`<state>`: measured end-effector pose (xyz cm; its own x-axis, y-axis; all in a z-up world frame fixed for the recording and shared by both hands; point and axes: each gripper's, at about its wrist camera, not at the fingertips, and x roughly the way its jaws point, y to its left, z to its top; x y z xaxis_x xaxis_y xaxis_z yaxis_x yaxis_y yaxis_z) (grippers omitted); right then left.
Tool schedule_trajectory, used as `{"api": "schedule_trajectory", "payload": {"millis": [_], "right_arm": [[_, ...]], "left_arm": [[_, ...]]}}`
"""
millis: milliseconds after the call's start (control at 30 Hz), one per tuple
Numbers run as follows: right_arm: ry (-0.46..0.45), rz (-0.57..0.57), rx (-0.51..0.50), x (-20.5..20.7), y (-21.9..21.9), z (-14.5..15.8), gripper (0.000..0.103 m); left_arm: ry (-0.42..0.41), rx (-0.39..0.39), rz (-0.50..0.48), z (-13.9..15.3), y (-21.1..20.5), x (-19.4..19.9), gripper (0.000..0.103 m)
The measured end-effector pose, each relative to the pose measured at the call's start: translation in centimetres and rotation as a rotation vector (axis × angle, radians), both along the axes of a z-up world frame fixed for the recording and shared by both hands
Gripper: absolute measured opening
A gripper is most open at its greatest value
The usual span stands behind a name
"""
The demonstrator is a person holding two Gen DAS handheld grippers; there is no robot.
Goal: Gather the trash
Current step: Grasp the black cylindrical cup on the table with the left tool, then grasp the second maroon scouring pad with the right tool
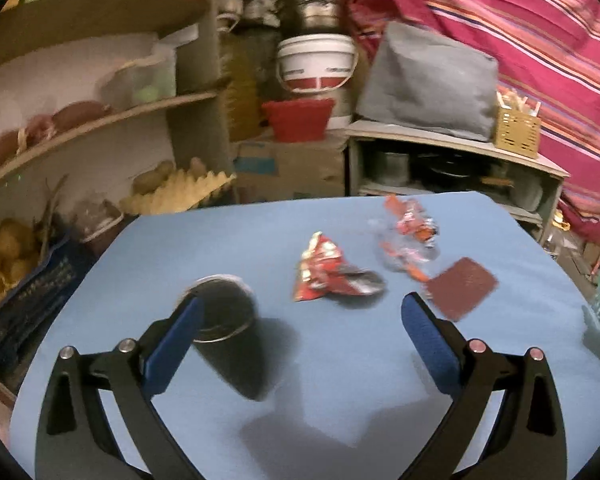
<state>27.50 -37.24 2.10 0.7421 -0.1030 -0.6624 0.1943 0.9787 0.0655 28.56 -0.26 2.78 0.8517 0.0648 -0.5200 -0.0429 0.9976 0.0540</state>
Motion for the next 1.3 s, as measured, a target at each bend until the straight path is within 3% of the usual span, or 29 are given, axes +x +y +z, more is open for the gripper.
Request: {"api": "schedule_trajectory", "payload": {"millis": [167, 533, 867, 900, 1033, 1067, 1300], "right_arm": [[0.013, 0.081, -0.027, 2.0, 5.2, -0.7, 0.099], [0.083, 0.271, -0.085, 5.5, 15.0, -3.2, 0.099], [0.133, 0.317, -0.077, 7.7, 17.4, -4.5, 0.099], [0.135, 0.319, -0.086, 7.9, 17.6, -4.6, 0.099], [0.151, 0.316, -0.094, 8.8, 17.7, -5.0, 0.099], [0.156, 0.315, -0.089, 9.0, 17.7, -5.1, 0.099], [0.199, 0.304, -0.087, 10.3, 17.8, -5.8, 0.099]], "left_arm": [[0.025, 0.007, 0.027, -0.9, 2.4, 0.7, 0.097], [0.163, -0.052, 0.049, -3.2, 6.7, 3.5, 0.097], [0.164, -0.030, 0.009, -4.1, 7.3, 4.4, 0.096], [0.162, -0.036, 0.003, -4.0, 7.4, 4.5, 0.094], [0.188, -0.062, -0.049, -3.9, 7.5, 5.3, 0.064], [0.198, -0.070, -0.061, -4.0, 7.5, 5.5, 0.061], [0.192, -0.085, -0.058, -3.9, 7.9, 6.3, 0.058]]}}
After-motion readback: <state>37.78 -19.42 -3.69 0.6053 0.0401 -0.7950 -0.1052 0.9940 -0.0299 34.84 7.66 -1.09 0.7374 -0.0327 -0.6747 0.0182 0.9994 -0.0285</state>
